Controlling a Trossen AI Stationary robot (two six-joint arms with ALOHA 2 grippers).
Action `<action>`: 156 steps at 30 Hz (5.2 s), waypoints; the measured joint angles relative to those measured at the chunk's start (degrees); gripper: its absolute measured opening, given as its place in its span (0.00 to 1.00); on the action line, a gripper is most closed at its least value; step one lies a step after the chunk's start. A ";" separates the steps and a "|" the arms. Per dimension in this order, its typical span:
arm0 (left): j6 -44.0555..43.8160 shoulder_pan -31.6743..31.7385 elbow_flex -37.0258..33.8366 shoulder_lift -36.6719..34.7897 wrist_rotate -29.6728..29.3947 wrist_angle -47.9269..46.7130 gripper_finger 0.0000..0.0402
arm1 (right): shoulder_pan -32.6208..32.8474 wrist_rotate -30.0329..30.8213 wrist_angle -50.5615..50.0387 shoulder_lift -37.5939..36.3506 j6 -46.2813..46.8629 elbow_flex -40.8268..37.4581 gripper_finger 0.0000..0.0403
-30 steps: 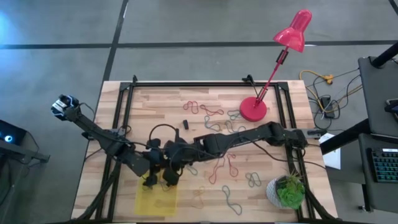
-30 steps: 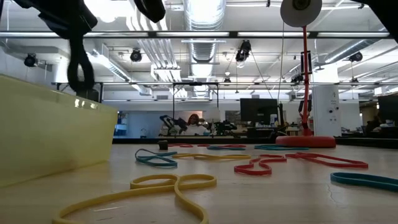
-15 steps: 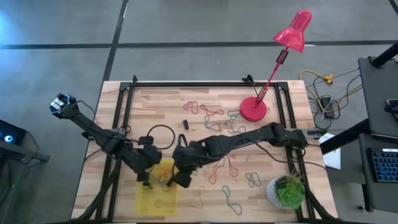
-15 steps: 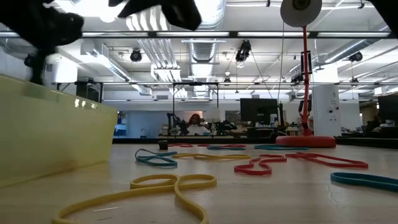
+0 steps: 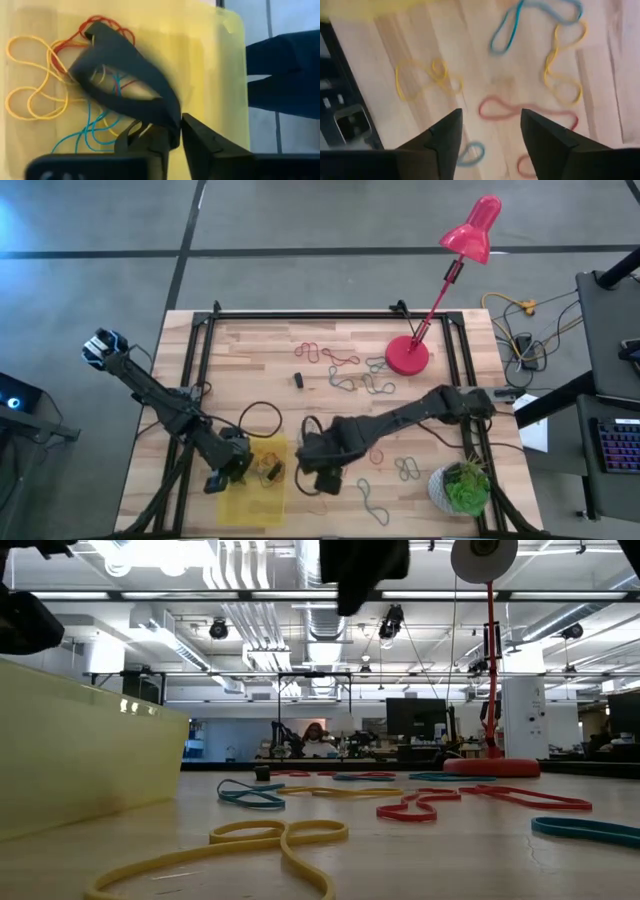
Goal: Pick and place rubber bands into bin
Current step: Put the black rubber band into the bin, then put the blue rubber band into the bin
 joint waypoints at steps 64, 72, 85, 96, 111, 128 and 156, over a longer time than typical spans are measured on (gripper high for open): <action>-0.55 7.68 1.39 -19.70 -8.71 -1.53 0.47 | 3.31 -15.62 33.46 -26.59 16.35 -74.85 0.04; 1.87 8.10 1.36 -19.32 -8.60 -1.60 0.47 | 0.52 -16.77 45.71 -27.23 13.27 -66.40 0.02; 3.16 8.47 1.08 -16.08 -12.19 -1.55 0.47 | -9.93 -8.46 48.64 -21.89 3.17 -39.20 0.02; 5.07 8.47 1.28 -12.61 -16.70 -1.85 0.47 | -12.55 -16.65 38.59 -1.04 -5.12 -7.72 0.02; 6.76 8.45 0.23 -10.34 -13.30 -1.99 0.47 | -12.70 -19.20 43.60 7.05 1.15 0.14 0.02; 6.15 8.43 0.36 -12.25 -12.40 -3.33 0.47 | -11.37 -22.64 40.30 9.58 3.18 -0.51 0.35; 7.87 8.39 0.32 -12.53 -9.85 -5.24 0.47 | 10.59 -11.47 2.24 3.68 -3.14 -15.43 0.48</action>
